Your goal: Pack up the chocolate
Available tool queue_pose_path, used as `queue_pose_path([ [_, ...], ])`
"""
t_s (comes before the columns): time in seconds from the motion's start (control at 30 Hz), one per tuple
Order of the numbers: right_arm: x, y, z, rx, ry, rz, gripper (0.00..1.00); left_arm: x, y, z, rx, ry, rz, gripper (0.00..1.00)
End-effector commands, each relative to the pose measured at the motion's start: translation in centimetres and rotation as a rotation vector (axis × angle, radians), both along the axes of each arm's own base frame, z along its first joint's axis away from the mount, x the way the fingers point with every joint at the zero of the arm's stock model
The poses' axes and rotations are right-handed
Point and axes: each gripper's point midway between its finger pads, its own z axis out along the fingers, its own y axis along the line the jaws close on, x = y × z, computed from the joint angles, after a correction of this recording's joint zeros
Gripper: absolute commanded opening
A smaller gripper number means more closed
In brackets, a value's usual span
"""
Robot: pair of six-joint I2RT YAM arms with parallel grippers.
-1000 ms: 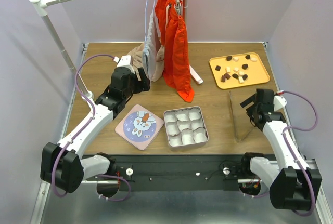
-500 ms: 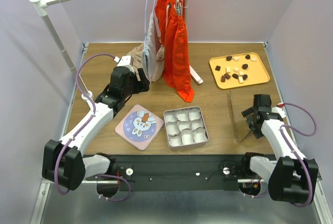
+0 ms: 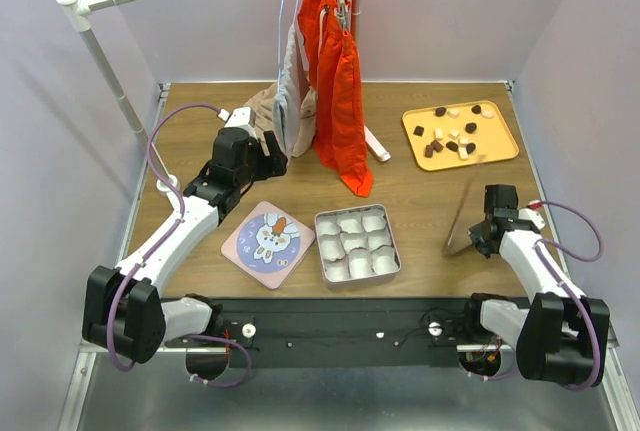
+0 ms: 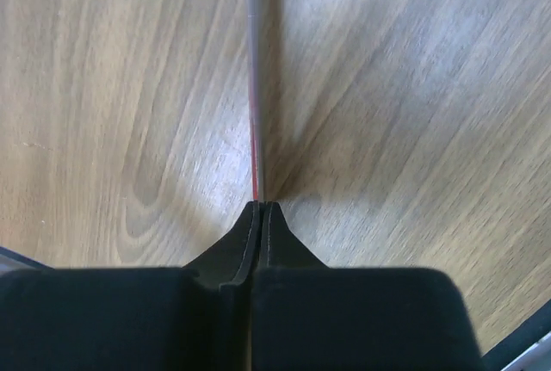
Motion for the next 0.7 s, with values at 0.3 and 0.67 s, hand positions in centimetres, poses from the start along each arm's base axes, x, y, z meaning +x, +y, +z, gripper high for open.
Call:
queue_pose_path([
  [0.3,2.4,-0.1,4.2,-0.04,-0.165,0.081,0.01,-0.3,1.1,-0.1,0.03,0.011,0.038,0.86],
  [0.67,7.6,1.3,3.3,-0.147,0.03,0.421,0.01,-0.2,1.4,0.1,0.033,0.009,0.056,0.86],
])
